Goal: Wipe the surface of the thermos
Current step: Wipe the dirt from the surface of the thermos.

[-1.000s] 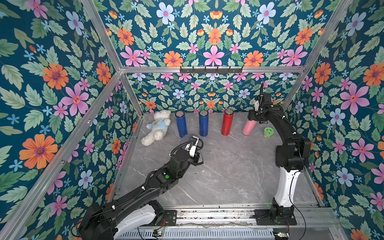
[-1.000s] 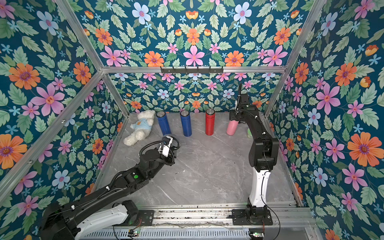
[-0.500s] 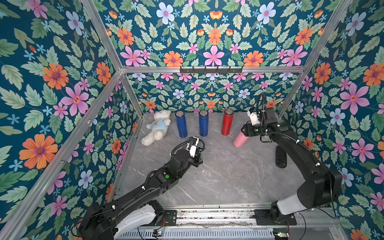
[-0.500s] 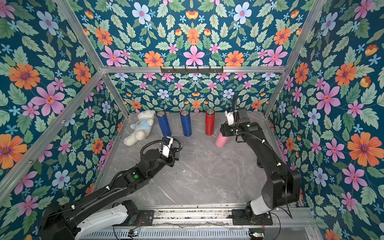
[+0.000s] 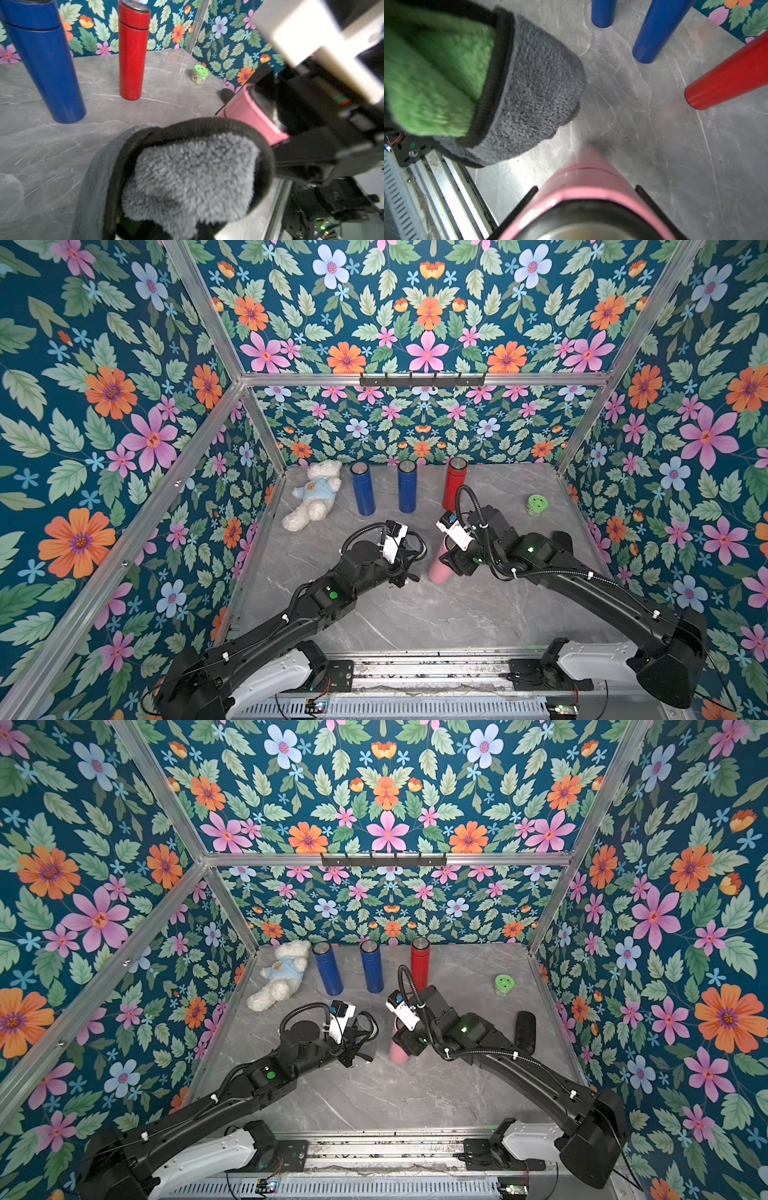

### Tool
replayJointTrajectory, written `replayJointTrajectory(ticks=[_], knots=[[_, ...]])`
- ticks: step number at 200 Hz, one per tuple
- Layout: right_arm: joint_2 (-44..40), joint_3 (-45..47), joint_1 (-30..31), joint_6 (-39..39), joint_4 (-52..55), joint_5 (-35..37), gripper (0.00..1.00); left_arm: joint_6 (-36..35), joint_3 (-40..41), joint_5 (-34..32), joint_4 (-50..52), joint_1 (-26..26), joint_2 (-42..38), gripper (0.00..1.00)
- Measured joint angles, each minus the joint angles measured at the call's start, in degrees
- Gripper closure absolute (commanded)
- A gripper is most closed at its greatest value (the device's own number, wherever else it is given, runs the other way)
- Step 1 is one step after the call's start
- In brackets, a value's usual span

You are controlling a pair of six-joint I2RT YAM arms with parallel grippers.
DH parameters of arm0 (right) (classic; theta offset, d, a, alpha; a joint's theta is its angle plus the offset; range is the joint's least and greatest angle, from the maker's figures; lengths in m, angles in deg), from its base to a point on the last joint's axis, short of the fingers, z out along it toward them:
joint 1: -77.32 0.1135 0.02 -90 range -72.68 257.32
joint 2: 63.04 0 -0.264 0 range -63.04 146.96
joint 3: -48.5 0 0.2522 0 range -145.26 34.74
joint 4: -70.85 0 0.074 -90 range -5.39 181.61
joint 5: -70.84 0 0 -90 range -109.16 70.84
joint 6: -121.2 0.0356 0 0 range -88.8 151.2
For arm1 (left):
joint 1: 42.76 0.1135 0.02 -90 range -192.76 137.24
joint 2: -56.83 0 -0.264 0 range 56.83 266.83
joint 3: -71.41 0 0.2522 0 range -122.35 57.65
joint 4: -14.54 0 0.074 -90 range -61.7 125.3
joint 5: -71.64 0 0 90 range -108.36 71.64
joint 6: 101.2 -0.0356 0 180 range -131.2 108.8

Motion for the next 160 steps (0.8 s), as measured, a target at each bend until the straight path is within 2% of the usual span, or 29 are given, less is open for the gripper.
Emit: replayJointTrajectory(ticks=[38,80,160], knots=[[1.2,2.36,5.33,-0.61,-2.36,0.79,1.0,4.33,1.86,4.79,-5.66,0.15,0.7,1.0],[3.06,3.85,8.74,-1.49,-5.75,1.79,1.0,9.05,3.96,7.56,-15.06,1.18,7.78,1.0],[4.46,7.32,9.44,1.95,-14.95,4.96,1.0,18.12,11.41,2.54,-36.46,0.98,13.46,1.0]])
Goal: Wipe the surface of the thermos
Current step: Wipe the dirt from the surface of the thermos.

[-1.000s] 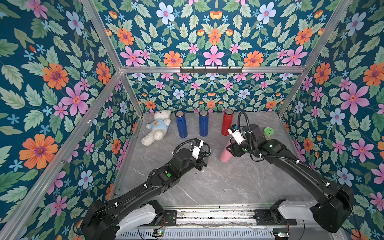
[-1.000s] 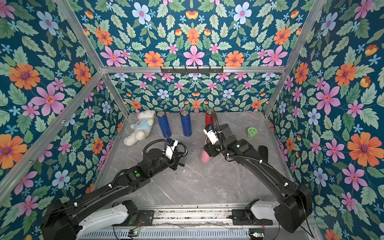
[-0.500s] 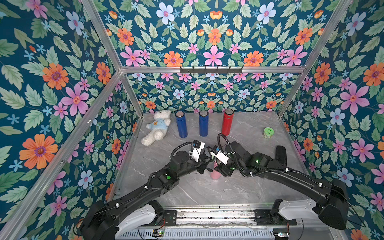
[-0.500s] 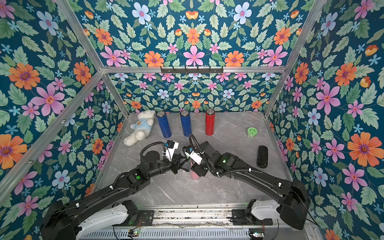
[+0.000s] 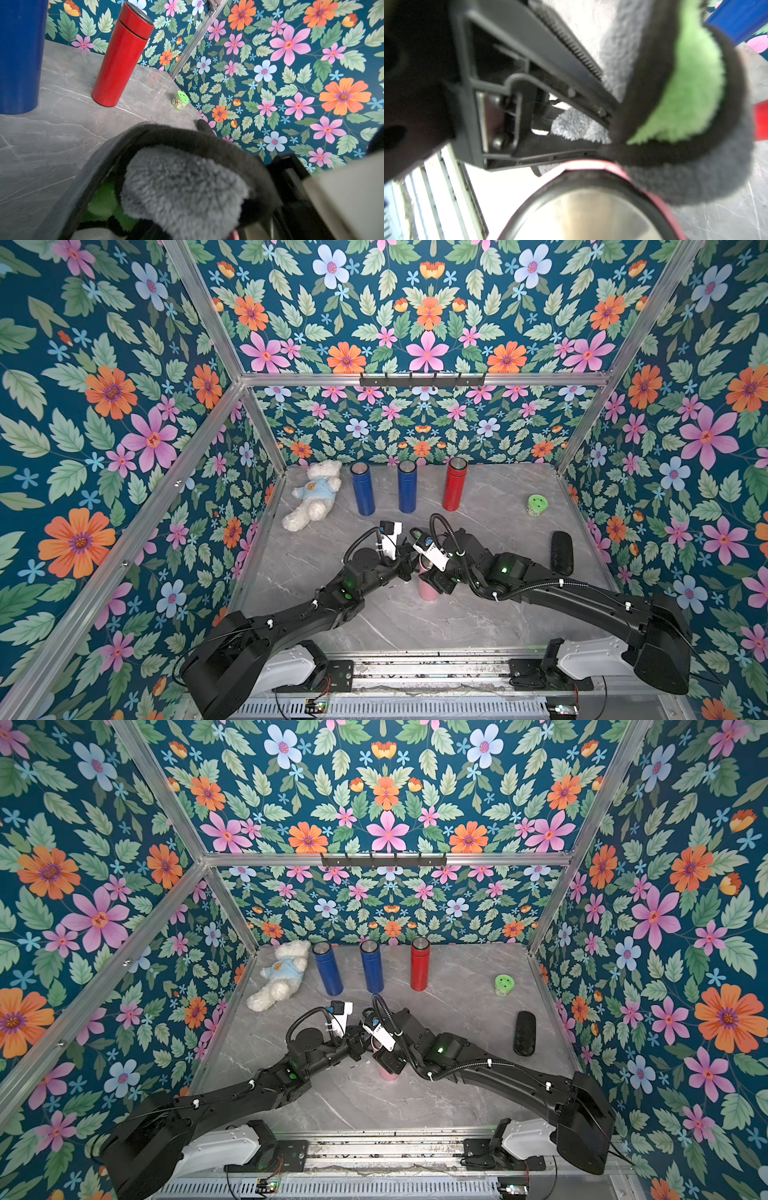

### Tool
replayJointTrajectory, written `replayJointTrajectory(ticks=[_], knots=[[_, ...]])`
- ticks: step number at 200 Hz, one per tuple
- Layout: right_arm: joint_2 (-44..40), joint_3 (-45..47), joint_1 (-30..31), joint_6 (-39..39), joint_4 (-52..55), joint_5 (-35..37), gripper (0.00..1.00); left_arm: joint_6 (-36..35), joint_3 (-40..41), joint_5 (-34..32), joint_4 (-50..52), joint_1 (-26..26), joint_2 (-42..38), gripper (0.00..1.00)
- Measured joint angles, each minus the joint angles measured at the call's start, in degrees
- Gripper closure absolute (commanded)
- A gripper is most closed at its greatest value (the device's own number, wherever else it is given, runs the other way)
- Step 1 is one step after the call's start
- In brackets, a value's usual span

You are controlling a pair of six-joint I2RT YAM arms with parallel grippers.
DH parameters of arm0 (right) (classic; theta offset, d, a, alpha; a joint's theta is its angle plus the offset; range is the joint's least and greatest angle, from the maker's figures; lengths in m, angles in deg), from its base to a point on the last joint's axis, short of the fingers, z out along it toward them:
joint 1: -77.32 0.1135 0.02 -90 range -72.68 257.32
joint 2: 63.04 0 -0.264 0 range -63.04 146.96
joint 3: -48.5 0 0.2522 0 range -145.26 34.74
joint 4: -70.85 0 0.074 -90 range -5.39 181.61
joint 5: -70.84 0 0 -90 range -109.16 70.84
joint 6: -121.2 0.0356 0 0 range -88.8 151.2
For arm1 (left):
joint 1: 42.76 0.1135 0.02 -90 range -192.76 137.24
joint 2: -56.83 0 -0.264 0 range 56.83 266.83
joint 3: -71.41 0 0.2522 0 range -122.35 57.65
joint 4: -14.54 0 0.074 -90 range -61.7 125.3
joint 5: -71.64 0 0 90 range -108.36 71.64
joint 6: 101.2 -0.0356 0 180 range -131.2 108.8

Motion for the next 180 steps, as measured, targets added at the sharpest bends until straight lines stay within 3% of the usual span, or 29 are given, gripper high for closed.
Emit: replayJointTrajectory(ticks=[67,100,180], knots=[[-4.15,5.75,0.11,3.89,-5.42,2.38,1.0,1.38,2.62,-7.06,-5.84,-4.2,7.65,1.0],[-6.36,7.02,0.2,3.87,-4.66,2.25,1.0,1.11,3.61,-7.41,-6.43,-5.53,7.91,1.0],[-11.1,9.99,0.2,-0.35,-3.65,-0.15,1.0,-9.18,2.67,-0.87,7.28,-5.95,-4.87,1.0]])
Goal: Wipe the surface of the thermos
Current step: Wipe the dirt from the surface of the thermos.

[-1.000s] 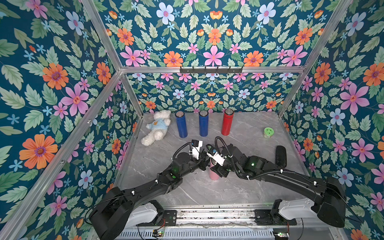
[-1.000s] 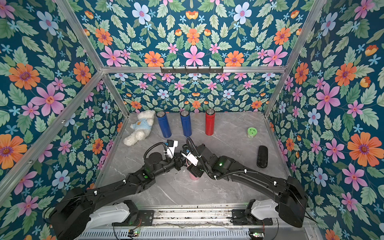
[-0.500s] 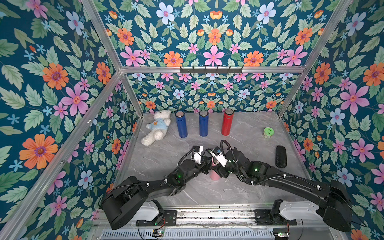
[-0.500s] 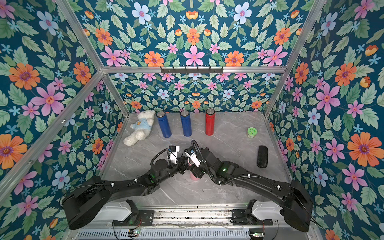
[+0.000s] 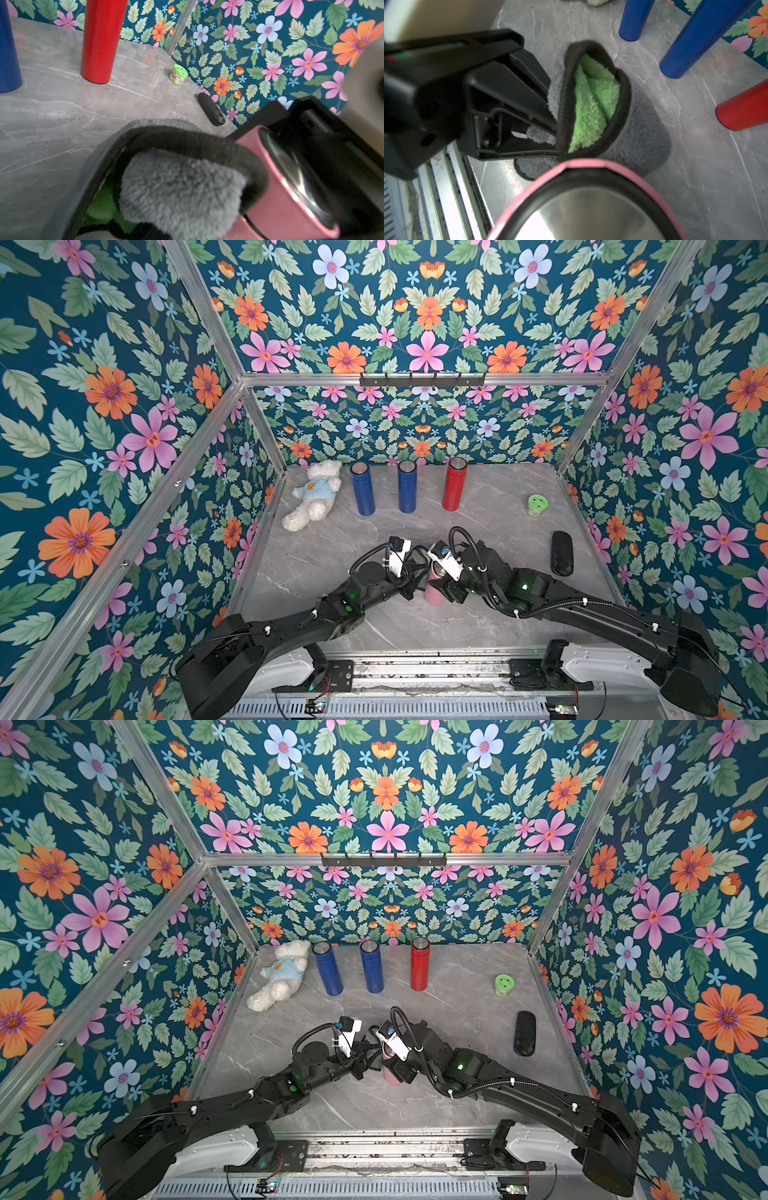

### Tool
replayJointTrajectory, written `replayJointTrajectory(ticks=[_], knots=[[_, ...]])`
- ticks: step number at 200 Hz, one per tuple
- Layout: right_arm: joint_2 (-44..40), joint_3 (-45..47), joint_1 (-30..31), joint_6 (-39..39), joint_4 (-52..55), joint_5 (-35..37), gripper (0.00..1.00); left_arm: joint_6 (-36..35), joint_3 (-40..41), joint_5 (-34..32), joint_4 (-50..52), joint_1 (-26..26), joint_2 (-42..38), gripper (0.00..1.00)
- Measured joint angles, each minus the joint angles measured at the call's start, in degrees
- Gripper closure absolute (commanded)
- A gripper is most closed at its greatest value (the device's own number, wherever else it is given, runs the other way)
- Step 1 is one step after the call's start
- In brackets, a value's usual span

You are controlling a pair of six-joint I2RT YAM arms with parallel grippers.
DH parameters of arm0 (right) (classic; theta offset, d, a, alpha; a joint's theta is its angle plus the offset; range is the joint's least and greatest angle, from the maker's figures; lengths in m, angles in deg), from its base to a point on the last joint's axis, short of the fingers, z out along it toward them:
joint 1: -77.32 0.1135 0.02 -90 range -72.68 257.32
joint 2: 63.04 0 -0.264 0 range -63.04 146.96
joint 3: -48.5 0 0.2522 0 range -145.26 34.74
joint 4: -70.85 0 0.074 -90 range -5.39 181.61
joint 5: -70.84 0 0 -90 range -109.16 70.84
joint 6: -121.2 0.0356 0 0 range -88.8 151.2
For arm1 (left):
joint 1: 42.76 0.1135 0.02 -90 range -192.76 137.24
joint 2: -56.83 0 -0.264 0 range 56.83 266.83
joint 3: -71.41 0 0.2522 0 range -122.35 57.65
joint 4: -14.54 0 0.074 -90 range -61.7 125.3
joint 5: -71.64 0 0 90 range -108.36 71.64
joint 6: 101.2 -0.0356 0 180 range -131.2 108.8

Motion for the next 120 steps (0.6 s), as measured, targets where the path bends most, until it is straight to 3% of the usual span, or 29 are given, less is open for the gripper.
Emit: replayJointTrajectory(ticks=[74,120], knots=[[1.42,-0.24,-0.15,-3.58,-0.72,-2.49,1.0,-10.64,-2.75,2.34,10.14,0.0,-8.41,1.0],[1.84,-0.5,-0.26,-3.06,-0.72,-2.34,1.0,-8.66,2.78,1.99,-3.21,0.0,-3.28,1.0]])
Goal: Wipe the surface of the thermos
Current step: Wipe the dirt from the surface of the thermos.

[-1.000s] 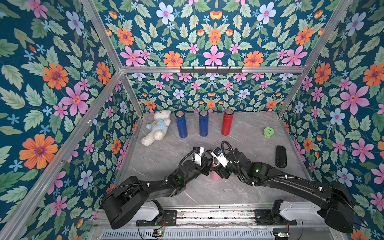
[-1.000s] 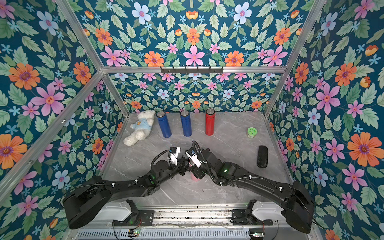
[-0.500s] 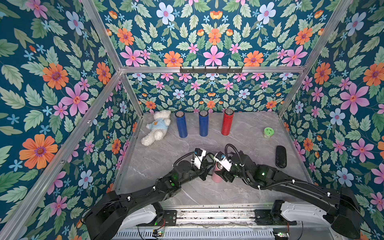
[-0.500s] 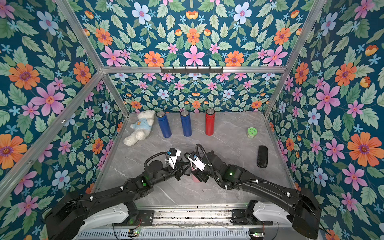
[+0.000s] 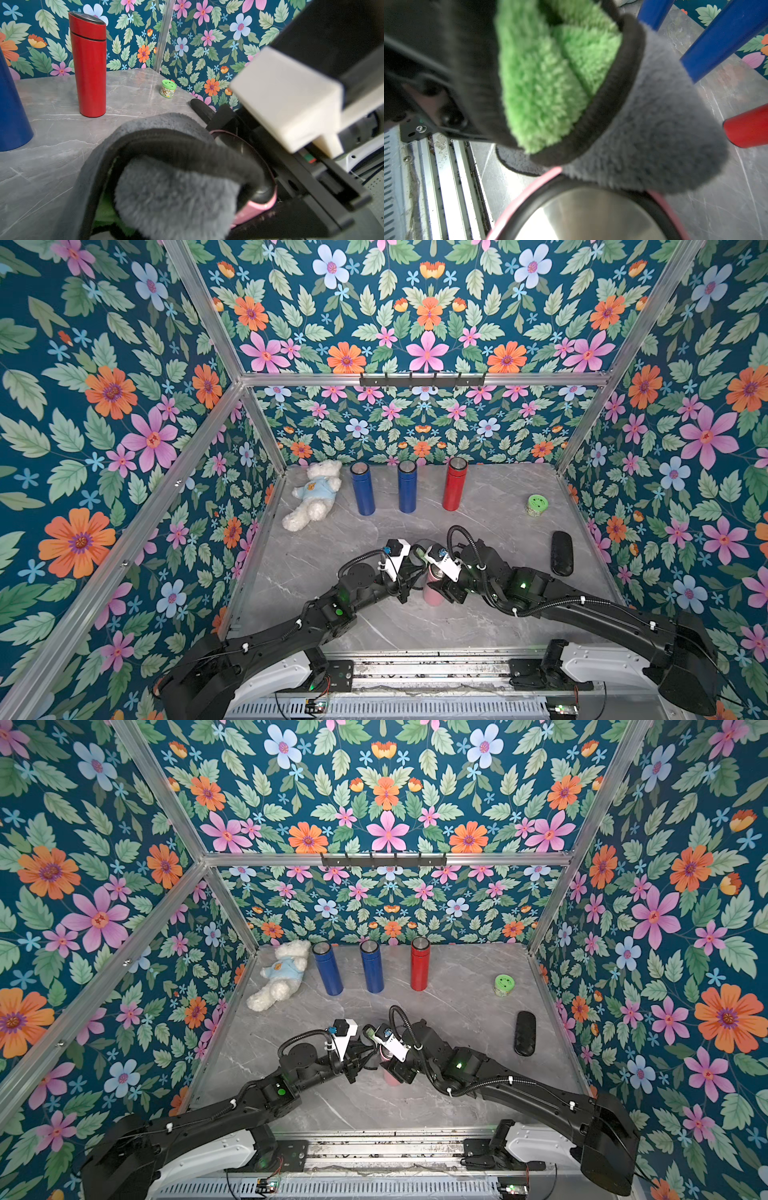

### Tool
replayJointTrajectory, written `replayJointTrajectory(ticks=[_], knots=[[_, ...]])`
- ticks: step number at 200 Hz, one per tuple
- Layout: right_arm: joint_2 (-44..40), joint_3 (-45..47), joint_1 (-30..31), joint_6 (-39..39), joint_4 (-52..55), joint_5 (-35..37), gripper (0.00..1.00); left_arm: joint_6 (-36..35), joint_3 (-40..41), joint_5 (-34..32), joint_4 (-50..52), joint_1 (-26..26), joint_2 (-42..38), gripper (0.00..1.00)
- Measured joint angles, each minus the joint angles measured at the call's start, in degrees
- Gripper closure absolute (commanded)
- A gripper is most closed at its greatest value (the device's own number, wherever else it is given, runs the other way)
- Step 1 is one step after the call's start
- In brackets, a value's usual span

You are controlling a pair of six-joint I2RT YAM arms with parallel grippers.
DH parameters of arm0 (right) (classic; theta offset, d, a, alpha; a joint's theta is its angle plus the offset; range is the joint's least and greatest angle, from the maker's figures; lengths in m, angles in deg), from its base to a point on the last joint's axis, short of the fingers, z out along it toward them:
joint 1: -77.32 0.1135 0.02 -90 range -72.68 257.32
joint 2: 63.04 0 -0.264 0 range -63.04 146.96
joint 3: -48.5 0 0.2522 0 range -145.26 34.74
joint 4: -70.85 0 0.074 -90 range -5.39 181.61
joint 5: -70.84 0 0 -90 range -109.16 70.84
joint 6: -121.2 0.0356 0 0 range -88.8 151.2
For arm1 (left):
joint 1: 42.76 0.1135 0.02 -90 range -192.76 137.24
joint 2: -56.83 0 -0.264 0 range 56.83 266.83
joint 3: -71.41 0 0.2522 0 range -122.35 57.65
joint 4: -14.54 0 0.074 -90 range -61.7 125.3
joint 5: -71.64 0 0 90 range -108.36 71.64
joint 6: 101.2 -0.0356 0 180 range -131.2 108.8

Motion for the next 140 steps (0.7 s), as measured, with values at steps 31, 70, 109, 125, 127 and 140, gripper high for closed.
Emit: replayJointTrajectory(ticks=[31,70,109,125,127,140], knots=[[-0.13,0.2,0.0,0.55,-0.24,0.35,1.0,1.88,3.72,-4.2,-8.5,-1.55,8.22,1.0],[-1.4,1.79,-0.02,1.18,-1.53,0.98,1.0,3.28,4.57,-8.07,-11.02,-4.15,15.37,1.0],[-5.09,5.38,0.0,1.33,-3.63,1.44,1.0,3.28,5.11,-6.73,-11.76,-5.09,18.62,1.0],[-6.95,6.97,0.0,1.51,-4.31,1.84,1.0,3.28,5.29,-4.74,-12.11,-5.44,19.96,1.0],[-7.13,7.15,0.0,1.53,-4.37,1.86,1.0,3.3,5.31,-4.48,-12.11,-5.51,20.15,1.0],[-8.61,8.39,0.0,1.66,-4.94,2.32,1.0,3.32,5.33,-2.34,-12.35,-5.88,21.64,1.0]])
